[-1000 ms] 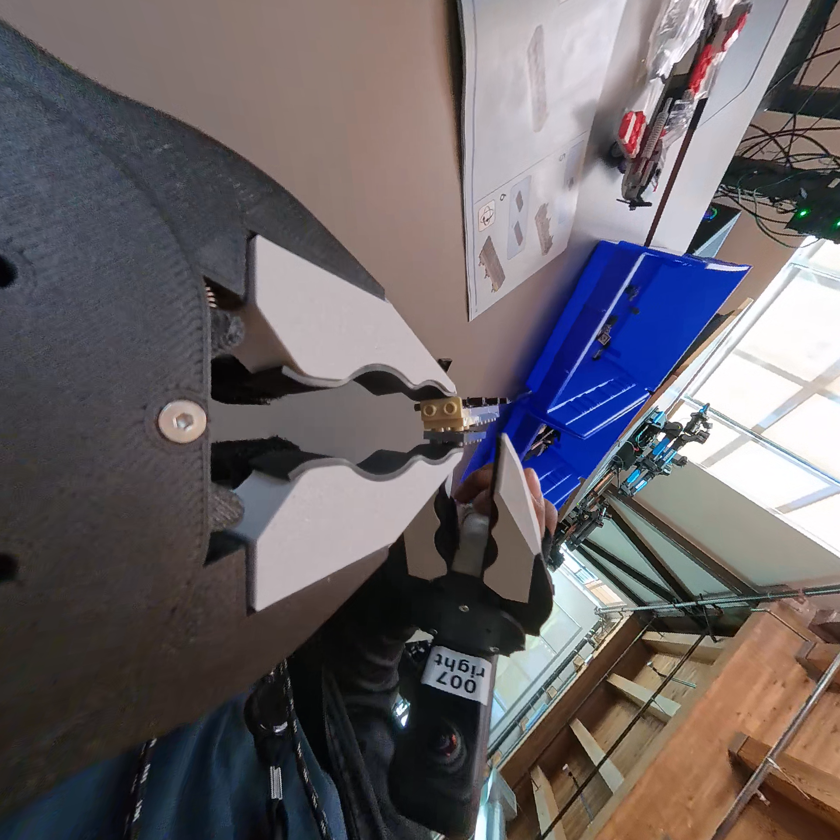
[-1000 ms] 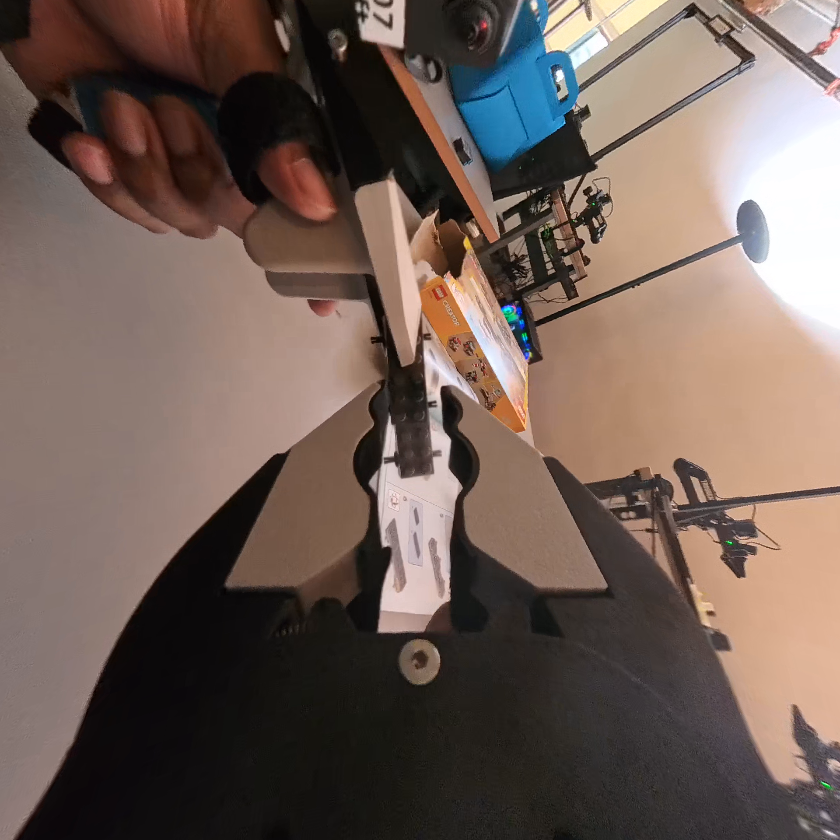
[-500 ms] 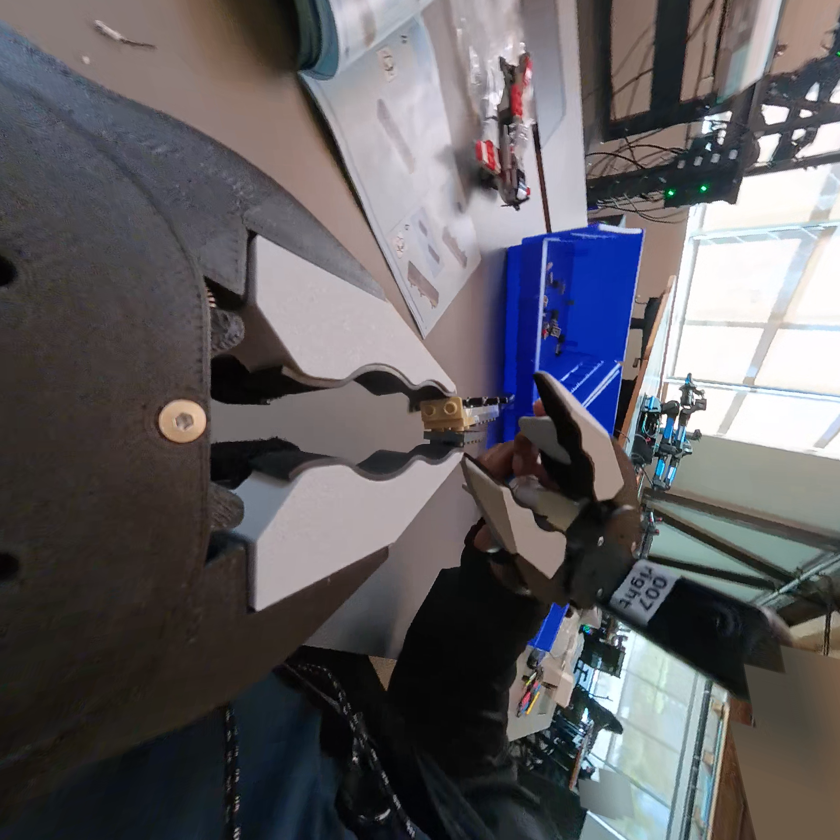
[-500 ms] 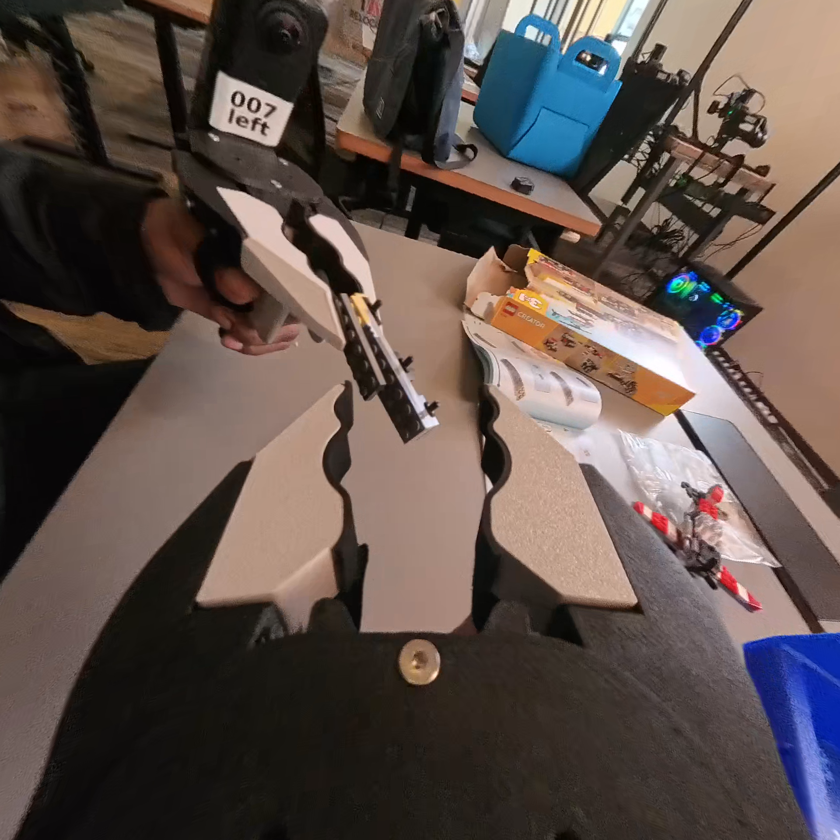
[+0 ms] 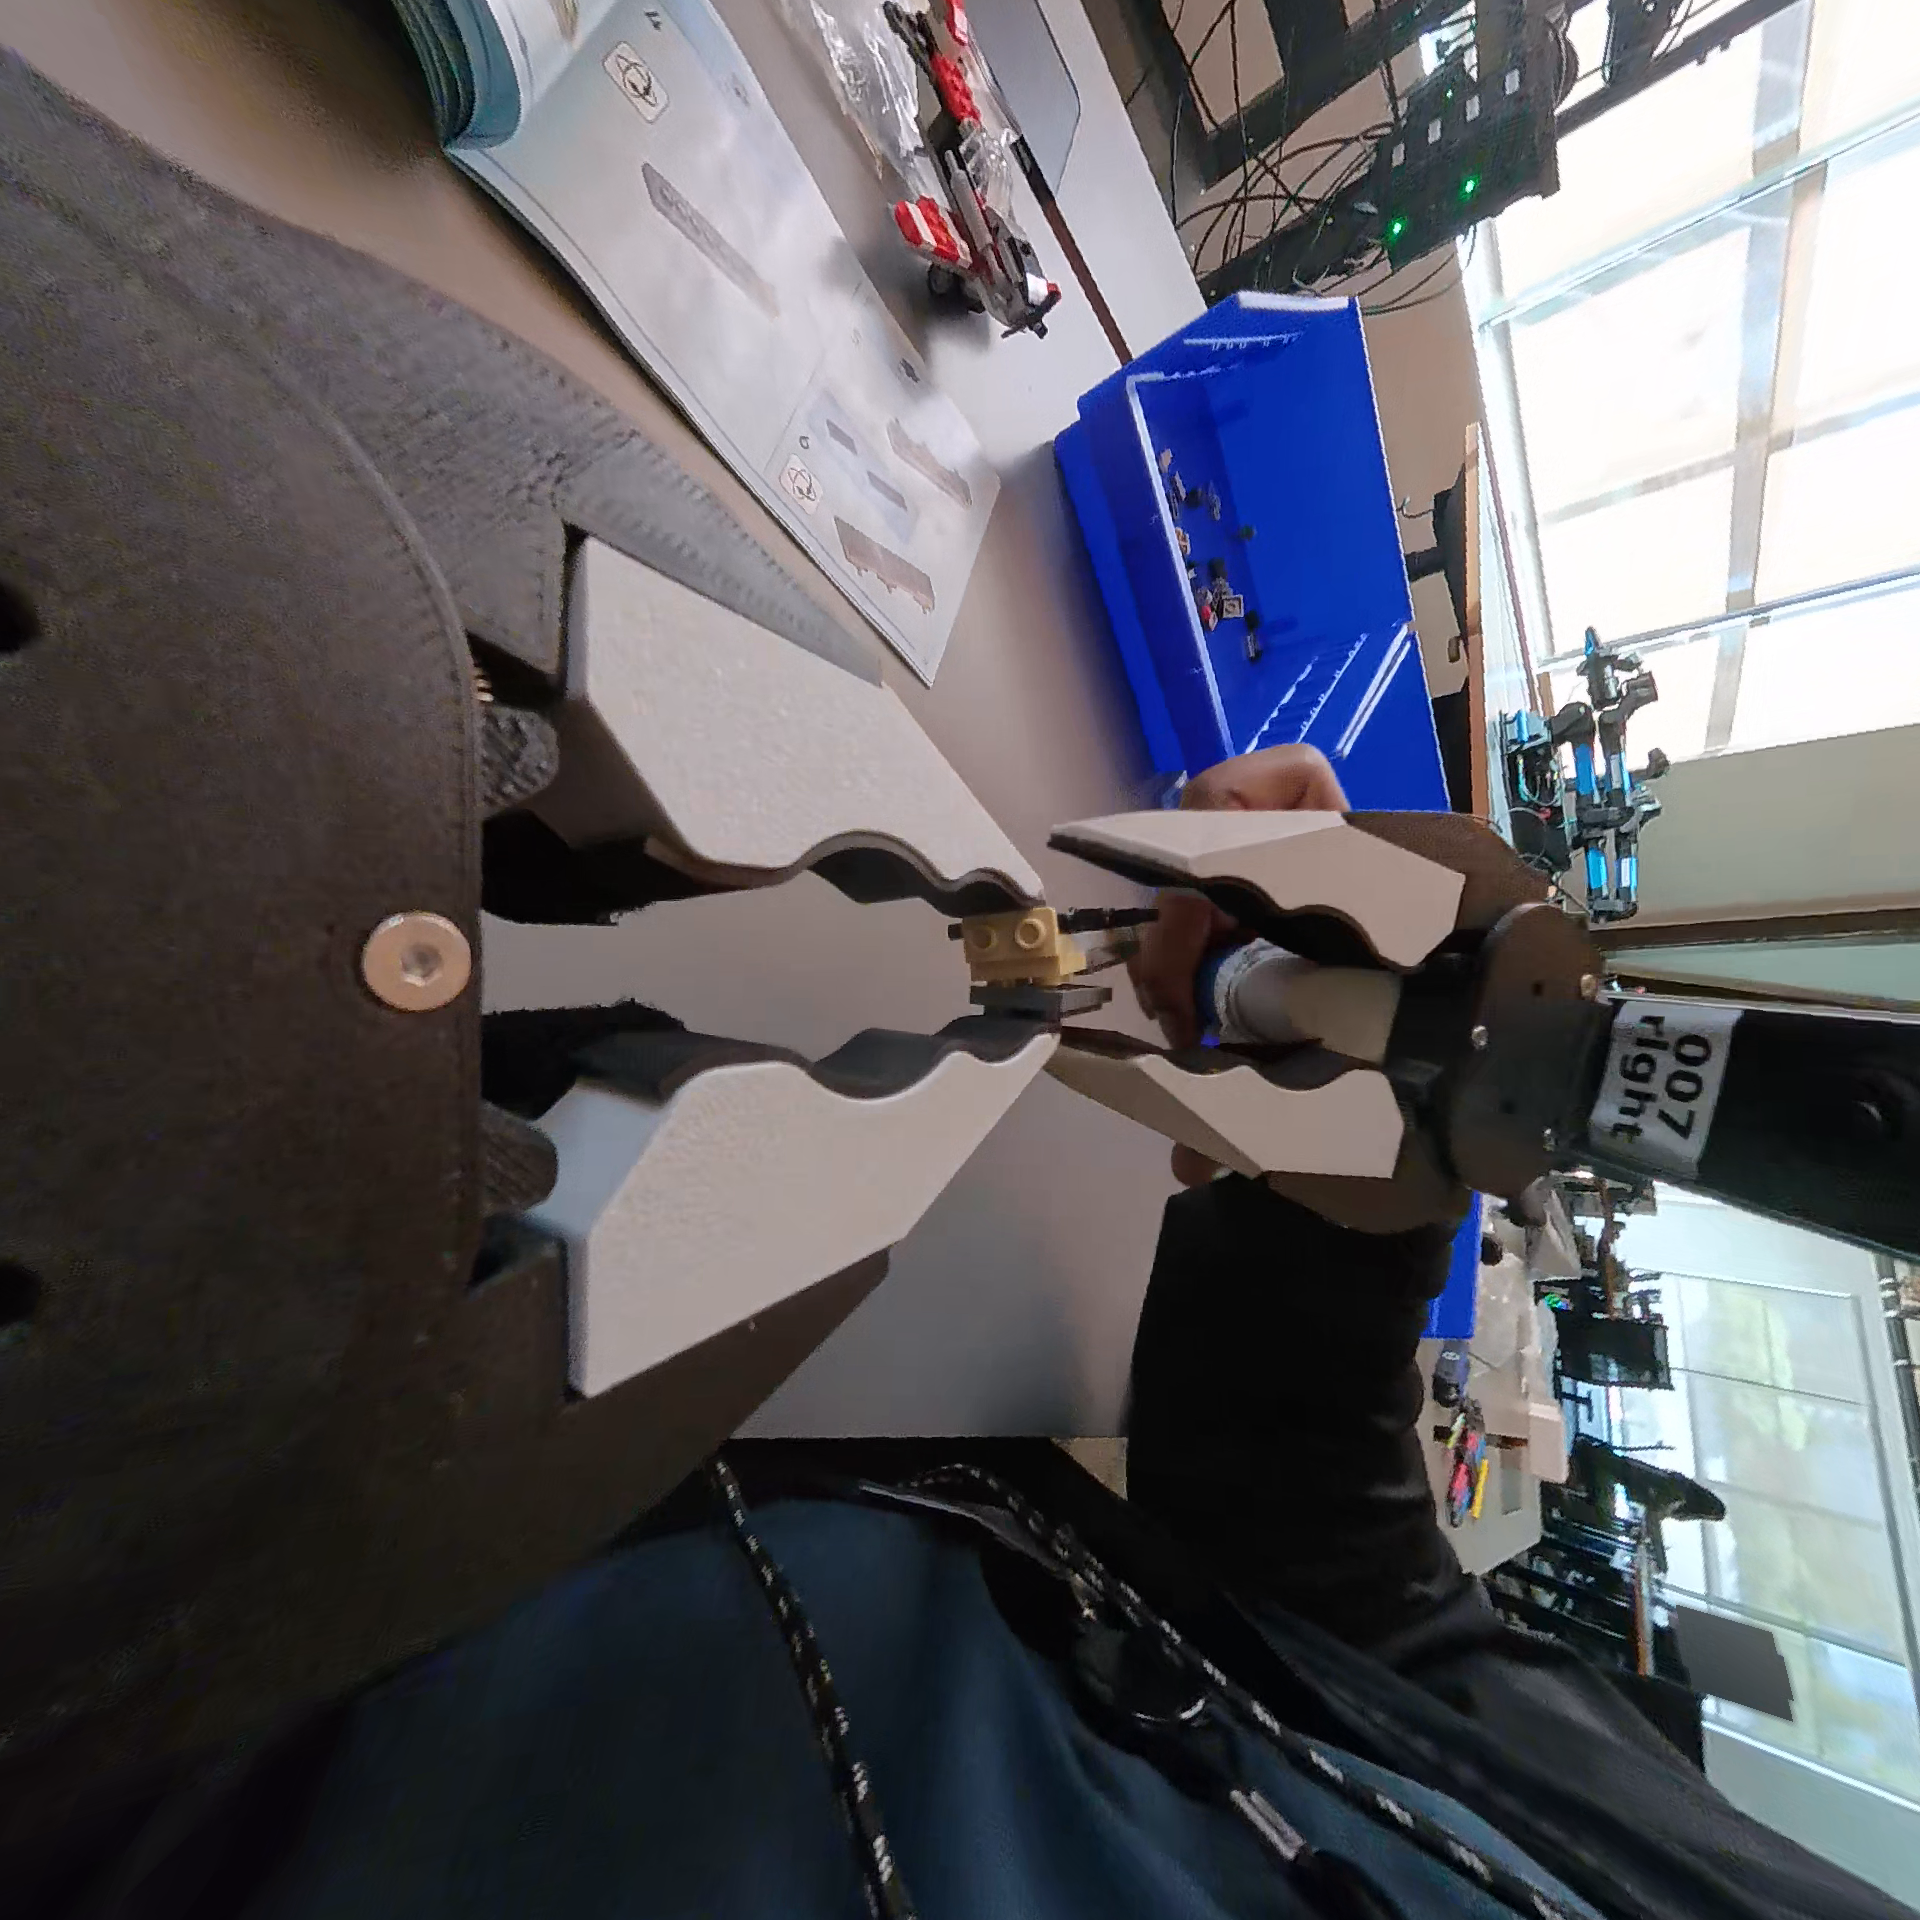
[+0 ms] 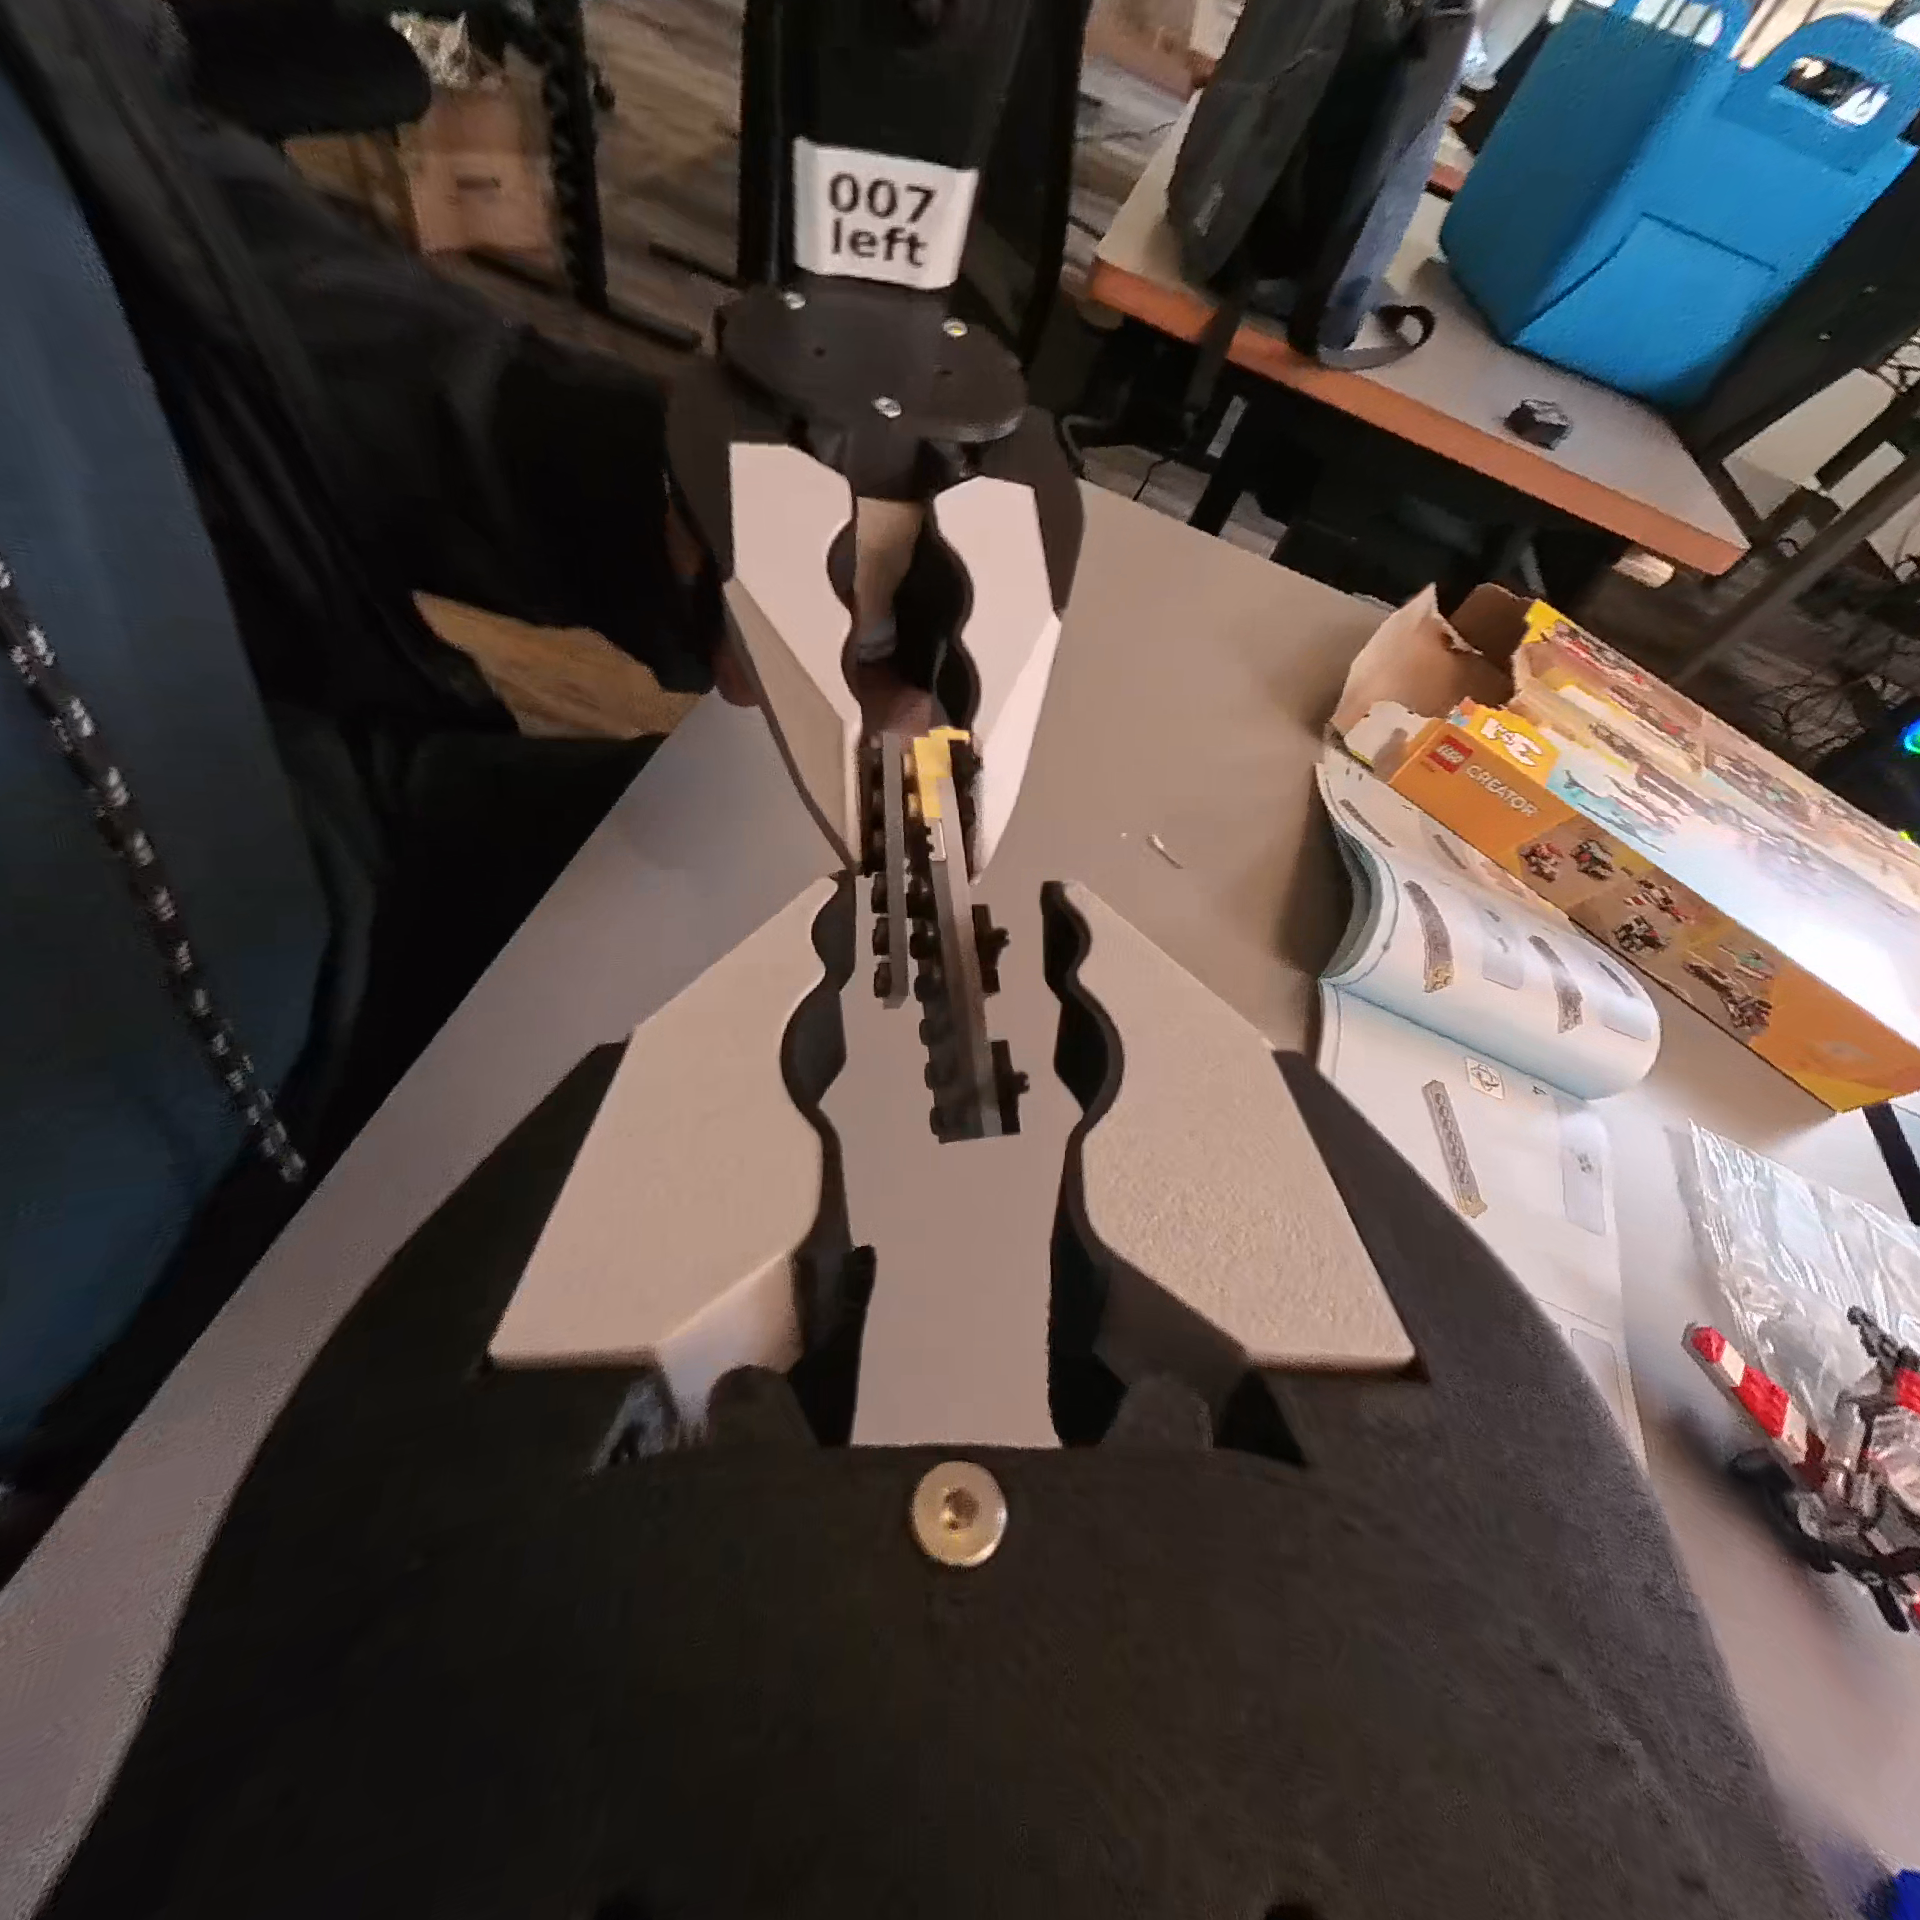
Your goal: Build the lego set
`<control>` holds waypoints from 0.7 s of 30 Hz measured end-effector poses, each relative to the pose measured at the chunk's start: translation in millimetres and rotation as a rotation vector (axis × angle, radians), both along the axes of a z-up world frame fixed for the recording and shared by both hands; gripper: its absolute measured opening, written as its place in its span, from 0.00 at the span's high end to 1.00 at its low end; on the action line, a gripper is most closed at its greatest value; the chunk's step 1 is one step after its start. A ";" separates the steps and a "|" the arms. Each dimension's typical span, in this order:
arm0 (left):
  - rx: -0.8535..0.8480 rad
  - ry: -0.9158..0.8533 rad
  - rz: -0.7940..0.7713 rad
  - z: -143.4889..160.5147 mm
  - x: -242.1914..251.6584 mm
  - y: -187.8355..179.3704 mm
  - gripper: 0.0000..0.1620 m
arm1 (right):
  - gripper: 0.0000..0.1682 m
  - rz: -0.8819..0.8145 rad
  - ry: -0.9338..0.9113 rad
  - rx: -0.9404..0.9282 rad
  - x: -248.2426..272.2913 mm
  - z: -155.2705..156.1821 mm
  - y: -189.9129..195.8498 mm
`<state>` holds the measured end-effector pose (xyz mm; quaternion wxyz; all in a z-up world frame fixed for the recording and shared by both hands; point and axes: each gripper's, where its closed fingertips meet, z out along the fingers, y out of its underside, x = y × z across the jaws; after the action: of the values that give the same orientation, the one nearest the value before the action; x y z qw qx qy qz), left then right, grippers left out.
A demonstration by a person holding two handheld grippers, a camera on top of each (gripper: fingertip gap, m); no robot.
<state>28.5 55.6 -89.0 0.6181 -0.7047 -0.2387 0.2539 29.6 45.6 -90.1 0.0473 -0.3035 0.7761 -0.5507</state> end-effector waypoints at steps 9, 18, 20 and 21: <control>-0.022 -0.017 -0.032 -5.3 4.2 2.7 0.89 | 0.86 0.040 0.068 0.006 6.5 -5.4 4.3; 0.045 -0.101 -0.058 -6.9 5.9 2.0 0.89 | 0.88 0.060 0.045 0.019 10.5 -8.0 5.5; 0.062 -0.121 -0.068 -7.2 6.6 2.1 0.89 | 0.88 0.066 0.036 0.020 11.5 -8.1 5.8; 0.073 -0.130 -0.072 -7.1 6.8 2.1 0.89 | 0.89 0.069 0.031 0.020 11.9 -7.9 5.8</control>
<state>35.3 57.7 -96.1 0.6351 -0.7048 -0.2620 0.1766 41.5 51.4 -98.0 0.0573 -0.3378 0.7713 -0.5364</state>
